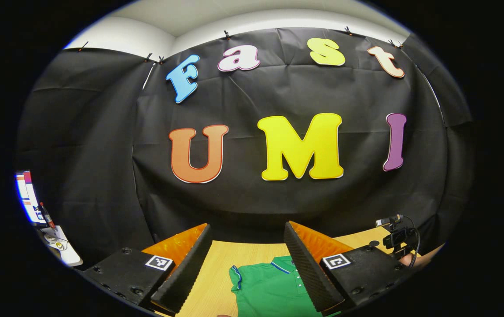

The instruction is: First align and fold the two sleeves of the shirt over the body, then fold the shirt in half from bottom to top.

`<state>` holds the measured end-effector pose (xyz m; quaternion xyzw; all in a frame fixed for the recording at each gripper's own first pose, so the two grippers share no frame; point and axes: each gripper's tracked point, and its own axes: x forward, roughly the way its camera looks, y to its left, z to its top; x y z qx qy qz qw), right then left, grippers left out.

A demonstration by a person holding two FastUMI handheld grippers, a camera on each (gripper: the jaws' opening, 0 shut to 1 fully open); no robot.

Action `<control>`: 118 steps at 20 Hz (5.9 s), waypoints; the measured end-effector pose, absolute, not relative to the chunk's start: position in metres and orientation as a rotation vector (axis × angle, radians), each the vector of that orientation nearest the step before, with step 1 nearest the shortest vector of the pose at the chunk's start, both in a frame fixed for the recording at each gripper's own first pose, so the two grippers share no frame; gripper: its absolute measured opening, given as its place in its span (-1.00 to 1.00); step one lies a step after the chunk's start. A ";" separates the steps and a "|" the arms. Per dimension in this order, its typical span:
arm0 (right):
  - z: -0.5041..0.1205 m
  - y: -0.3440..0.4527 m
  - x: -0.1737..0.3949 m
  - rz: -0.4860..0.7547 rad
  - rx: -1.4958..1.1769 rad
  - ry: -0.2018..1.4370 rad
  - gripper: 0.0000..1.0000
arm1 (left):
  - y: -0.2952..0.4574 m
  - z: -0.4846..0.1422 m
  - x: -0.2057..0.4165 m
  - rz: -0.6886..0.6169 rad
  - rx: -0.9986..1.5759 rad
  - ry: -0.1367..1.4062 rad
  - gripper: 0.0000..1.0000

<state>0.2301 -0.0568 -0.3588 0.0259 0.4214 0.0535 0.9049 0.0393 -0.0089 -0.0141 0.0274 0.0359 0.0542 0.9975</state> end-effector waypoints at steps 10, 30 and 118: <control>-0.301 0.031 0.232 0.163 0.115 0.802 -1.00 | 0.006 -0.014 0.033 0.115 0.028 0.064 1.00; -0.167 0.047 0.158 0.200 0.056 0.488 0.92 | 0.044 -0.110 0.067 0.037 -0.047 0.282 1.00; -0.296 -0.051 -0.095 0.272 -0.125 0.920 0.96 | 0.039 -0.297 -0.139 -0.092 -0.004 0.954 1.00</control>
